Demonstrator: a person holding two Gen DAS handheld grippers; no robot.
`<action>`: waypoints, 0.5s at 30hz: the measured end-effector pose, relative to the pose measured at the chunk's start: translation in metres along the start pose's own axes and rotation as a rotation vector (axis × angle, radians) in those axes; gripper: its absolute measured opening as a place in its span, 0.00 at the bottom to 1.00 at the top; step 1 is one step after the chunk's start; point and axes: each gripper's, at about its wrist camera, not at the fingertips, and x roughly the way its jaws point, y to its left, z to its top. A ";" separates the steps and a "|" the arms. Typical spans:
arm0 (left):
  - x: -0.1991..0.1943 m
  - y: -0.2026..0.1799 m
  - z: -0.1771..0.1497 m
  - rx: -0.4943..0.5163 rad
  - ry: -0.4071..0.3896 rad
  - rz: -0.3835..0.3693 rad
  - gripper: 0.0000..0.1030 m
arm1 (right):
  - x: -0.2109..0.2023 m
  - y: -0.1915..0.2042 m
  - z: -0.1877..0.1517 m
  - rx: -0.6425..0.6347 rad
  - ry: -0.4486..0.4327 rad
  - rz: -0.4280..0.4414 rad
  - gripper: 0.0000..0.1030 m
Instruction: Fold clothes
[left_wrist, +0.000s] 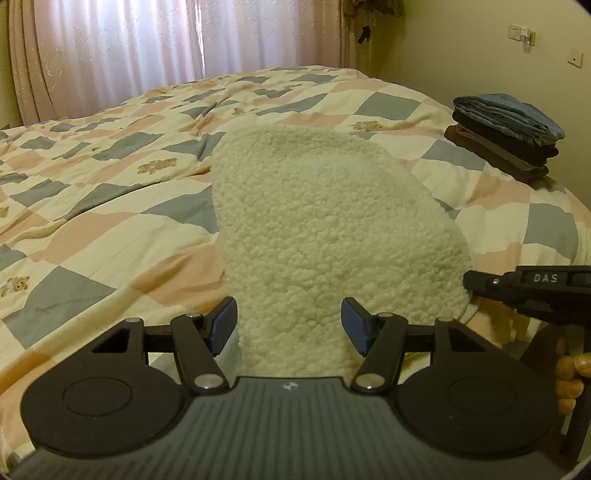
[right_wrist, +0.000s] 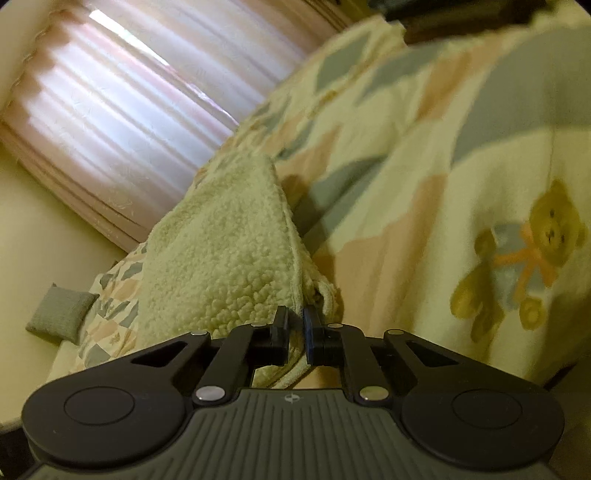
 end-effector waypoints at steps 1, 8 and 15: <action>0.000 -0.002 0.000 0.003 -0.003 -0.001 0.57 | 0.001 -0.003 0.001 0.025 0.005 0.005 0.17; 0.002 -0.005 0.001 0.007 0.000 -0.003 0.57 | 0.000 0.000 0.000 -0.012 -0.004 -0.010 0.04; 0.001 -0.006 0.007 0.010 -0.026 -0.019 0.57 | -0.015 0.007 -0.001 -0.080 -0.031 -0.103 0.01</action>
